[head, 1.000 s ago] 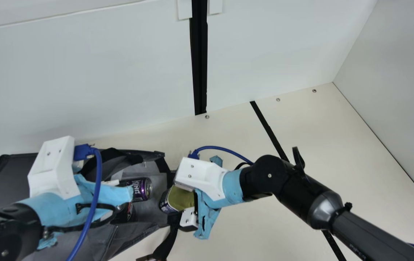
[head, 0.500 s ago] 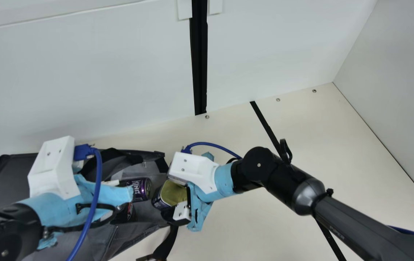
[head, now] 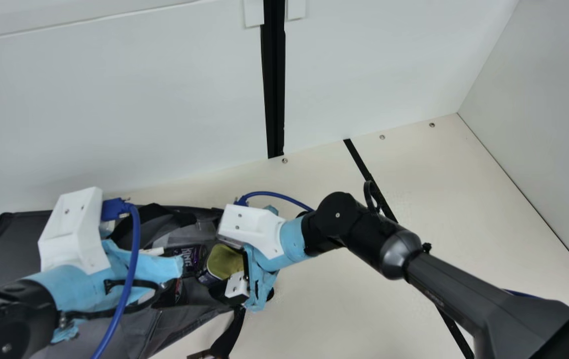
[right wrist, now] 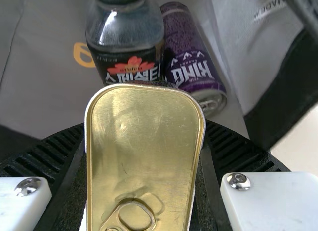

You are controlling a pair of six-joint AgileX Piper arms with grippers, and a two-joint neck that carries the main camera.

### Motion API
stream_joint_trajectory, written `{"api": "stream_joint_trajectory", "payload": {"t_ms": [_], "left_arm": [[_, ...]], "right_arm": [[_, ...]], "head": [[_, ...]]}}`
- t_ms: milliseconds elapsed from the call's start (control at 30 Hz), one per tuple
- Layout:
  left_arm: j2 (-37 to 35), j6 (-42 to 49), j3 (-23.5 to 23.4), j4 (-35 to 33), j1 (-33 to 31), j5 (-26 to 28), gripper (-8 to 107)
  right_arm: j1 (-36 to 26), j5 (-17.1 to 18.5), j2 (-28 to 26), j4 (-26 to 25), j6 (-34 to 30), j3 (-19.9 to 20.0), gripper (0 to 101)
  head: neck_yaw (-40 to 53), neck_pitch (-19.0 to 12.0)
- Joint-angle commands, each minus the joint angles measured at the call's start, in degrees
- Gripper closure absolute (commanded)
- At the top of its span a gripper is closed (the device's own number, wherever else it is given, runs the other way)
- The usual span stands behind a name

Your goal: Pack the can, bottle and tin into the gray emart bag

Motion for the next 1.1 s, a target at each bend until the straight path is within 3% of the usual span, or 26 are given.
{"api": "stream_joint_trajectory", "payload": {"t_ms": [0,1067], "left_arm": [[0.0,0.0,0.0,0.0,0.0,0.0,89],[0.0,0.0,0.0,0.0,0.0,0.0,89]], "right_arm": [[0.1,0.2,0.5,0.2,-0.2,-0.5,101],[3.4,-1.6,10.2,4.0,2.2,-9.1,101]], "head": [[0.0,-1.3],[0.0,-1.3]]}}
